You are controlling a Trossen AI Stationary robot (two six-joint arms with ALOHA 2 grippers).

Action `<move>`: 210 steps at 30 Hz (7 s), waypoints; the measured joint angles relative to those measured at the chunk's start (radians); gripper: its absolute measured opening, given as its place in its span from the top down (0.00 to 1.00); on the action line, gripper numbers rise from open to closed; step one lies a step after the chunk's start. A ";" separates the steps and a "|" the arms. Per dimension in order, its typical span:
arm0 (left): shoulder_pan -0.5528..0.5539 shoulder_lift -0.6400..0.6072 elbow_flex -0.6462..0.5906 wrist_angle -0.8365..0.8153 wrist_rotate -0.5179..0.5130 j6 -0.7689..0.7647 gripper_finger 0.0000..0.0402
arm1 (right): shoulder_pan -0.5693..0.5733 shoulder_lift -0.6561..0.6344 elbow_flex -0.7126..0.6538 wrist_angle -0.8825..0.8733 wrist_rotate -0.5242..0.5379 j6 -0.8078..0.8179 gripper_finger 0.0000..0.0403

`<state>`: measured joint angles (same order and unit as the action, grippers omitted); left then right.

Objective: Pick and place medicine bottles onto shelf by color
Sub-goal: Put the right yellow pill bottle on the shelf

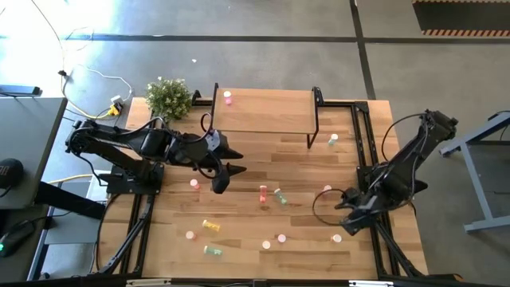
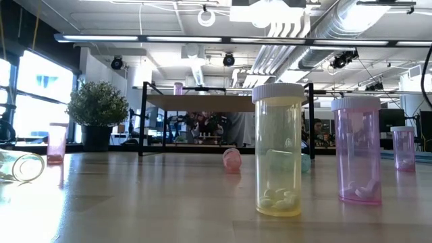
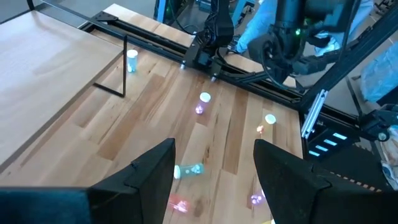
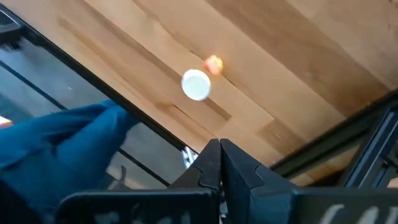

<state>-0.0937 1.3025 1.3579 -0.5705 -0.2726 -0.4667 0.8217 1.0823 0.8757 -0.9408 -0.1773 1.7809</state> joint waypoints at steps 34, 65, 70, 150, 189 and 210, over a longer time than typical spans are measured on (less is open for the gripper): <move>0.000 0.000 0.000 0.000 0.000 0.011 0.48 | 0.102 0.345 0.000 0.206 0.116 0.239 0.51; 0.000 0.001 0.000 0.000 0.001 0.026 0.48 | 0.099 0.390 0.000 0.226 0.193 0.312 0.68; 0.000 0.001 0.000 0.000 0.001 0.026 0.48 | 0.099 0.390 0.000 0.227 0.193 0.314 0.73; 0.594 -0.043 0.000 -0.144 0.143 0.260 0.48 | -1.529 0.615 0.999 -0.360 0.097 -1.680 0.74; 0.606 -0.043 0.000 -0.144 0.138 0.261 0.48 | -1.535 0.887 1.205 -0.607 0.120 -1.789 0.74; 0.606 -0.043 0.000 -0.144 0.139 0.261 0.48 | -1.535 0.894 1.203 -0.587 0.098 -1.807 0.63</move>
<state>0.5121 1.2594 1.3582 -0.7143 -0.1337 -0.2054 -0.7136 1.9759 2.0785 -1.5278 -0.0788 -0.0265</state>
